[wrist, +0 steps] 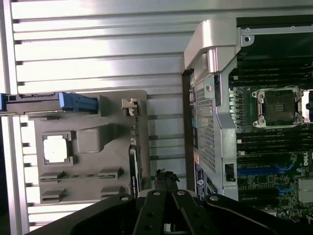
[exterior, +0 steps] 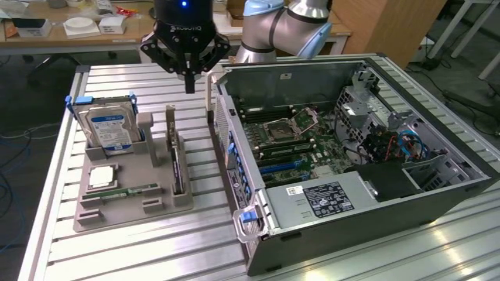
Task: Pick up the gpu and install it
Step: 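Reach for the gpu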
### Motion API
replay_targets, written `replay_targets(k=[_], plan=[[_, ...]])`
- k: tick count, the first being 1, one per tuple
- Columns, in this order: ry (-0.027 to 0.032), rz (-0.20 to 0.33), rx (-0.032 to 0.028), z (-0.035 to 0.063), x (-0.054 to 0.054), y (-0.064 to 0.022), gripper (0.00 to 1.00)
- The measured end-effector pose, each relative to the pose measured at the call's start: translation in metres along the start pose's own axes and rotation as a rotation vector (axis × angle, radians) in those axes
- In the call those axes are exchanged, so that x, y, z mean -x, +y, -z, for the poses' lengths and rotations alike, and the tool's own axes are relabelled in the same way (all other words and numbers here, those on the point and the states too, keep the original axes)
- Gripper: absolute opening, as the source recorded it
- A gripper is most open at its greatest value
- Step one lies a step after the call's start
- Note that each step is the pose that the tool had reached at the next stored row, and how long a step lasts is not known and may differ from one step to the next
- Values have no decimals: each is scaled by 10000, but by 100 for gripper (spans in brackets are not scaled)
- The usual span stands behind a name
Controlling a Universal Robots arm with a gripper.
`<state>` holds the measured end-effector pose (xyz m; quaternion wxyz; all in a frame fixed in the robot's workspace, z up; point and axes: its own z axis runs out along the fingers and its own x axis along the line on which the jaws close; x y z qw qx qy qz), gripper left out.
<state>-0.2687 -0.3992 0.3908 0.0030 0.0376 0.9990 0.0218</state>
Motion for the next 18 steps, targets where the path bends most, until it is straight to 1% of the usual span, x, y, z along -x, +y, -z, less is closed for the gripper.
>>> replay_targets(k=[18], plan=[[46, -2, -3, -3, -111, -10, 10]])
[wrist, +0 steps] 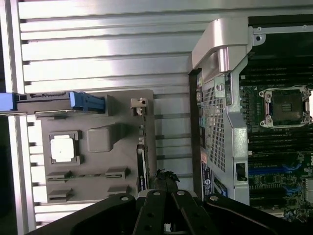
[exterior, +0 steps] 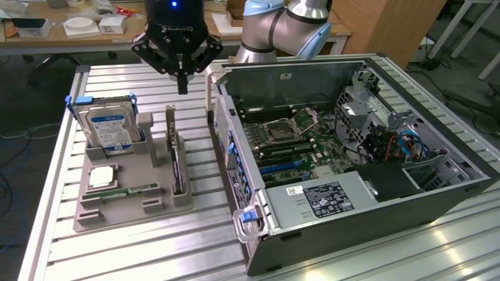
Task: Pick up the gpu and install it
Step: 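Reach for the gpu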
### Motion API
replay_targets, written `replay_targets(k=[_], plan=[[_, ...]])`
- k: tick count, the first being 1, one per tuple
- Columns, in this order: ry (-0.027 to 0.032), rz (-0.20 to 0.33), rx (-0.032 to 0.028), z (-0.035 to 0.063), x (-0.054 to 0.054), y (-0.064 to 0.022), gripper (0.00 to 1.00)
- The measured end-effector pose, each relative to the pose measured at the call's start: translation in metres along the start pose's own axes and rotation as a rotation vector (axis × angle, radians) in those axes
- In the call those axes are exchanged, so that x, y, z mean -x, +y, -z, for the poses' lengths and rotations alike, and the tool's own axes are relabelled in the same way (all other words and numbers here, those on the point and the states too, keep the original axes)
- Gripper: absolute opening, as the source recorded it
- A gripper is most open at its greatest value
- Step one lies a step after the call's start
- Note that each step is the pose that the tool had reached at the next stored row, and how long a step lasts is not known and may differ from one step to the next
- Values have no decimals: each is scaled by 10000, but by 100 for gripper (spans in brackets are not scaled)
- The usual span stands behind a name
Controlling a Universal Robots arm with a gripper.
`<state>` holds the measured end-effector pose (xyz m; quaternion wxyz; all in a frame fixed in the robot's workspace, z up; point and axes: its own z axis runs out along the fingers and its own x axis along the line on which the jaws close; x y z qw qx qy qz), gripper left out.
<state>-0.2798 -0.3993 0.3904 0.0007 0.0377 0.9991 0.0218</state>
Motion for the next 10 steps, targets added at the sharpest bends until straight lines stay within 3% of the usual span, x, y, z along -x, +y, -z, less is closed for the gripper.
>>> replay_targets(k=[10], plan=[[13, 0, 0, -1, -90, -9, 10]])
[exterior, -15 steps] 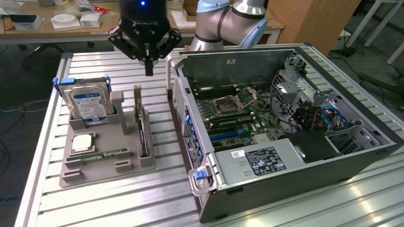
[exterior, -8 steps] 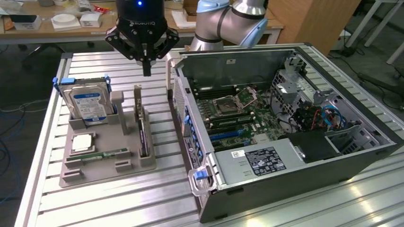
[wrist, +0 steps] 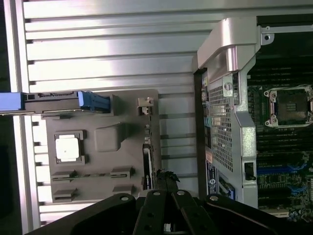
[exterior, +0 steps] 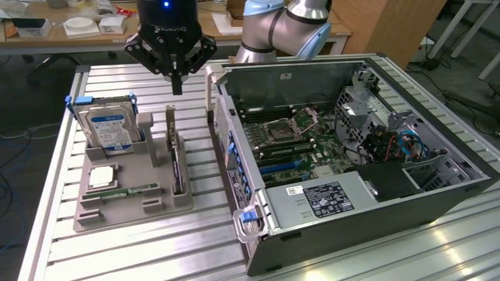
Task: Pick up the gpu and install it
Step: 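Reach for the gpu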
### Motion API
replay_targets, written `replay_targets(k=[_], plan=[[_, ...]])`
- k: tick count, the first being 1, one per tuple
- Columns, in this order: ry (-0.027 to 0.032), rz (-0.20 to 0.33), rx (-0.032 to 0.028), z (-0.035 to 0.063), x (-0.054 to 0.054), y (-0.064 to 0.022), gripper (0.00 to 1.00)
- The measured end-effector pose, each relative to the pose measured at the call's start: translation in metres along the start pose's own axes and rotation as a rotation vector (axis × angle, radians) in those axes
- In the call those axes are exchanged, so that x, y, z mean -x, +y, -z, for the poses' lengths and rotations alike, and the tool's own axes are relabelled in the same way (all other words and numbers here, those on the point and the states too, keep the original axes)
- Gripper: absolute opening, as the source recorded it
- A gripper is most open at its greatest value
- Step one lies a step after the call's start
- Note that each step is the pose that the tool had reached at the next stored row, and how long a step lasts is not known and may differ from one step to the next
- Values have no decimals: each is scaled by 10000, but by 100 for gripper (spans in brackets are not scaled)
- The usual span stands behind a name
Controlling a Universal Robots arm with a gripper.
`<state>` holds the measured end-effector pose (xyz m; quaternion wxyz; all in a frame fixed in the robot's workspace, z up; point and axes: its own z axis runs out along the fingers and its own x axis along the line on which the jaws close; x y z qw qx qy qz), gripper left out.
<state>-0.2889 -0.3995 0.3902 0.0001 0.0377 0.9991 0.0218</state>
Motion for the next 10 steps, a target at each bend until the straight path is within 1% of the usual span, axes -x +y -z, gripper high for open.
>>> replay_targets(k=[10], plan=[[11, 0, -1, -2, -88, -8, 10]])
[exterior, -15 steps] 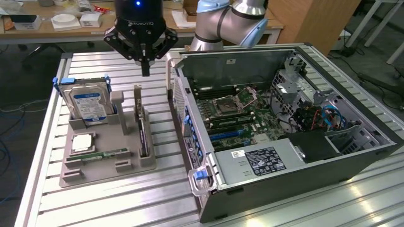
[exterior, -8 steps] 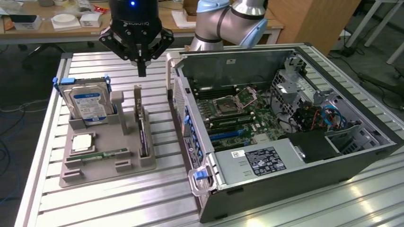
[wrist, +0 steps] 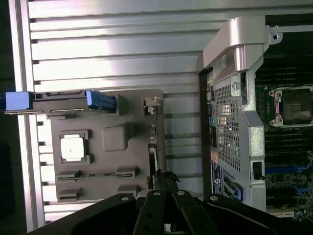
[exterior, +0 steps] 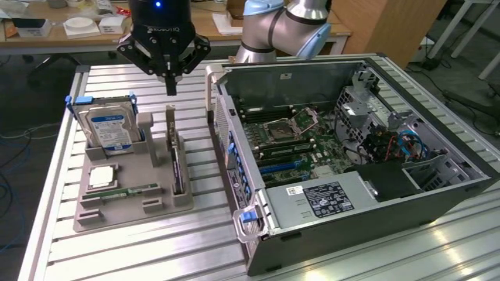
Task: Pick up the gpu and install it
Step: 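Reach for the gpu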
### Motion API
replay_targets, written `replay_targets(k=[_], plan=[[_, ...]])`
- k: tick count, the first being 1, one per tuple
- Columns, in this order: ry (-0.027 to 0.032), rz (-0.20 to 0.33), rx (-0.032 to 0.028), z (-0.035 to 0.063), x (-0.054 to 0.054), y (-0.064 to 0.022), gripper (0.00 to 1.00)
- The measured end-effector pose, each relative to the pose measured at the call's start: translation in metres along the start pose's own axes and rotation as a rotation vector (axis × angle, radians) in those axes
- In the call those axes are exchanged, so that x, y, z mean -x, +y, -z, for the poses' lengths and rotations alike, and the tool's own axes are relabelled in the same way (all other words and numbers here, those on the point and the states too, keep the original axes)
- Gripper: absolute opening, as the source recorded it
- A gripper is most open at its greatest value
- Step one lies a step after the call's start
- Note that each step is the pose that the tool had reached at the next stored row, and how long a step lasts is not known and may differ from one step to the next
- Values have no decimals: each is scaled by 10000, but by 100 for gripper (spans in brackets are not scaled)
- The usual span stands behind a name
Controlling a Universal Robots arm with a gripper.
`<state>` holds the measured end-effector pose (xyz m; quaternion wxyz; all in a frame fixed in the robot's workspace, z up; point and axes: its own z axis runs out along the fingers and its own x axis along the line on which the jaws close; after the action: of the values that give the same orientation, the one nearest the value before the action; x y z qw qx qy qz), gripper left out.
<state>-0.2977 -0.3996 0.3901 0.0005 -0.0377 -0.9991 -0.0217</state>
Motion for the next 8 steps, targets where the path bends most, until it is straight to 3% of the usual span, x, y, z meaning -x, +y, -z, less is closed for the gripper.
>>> replay_targets(k=[8], plan=[[10, -1, -1, -1, -68, -6, 10]])
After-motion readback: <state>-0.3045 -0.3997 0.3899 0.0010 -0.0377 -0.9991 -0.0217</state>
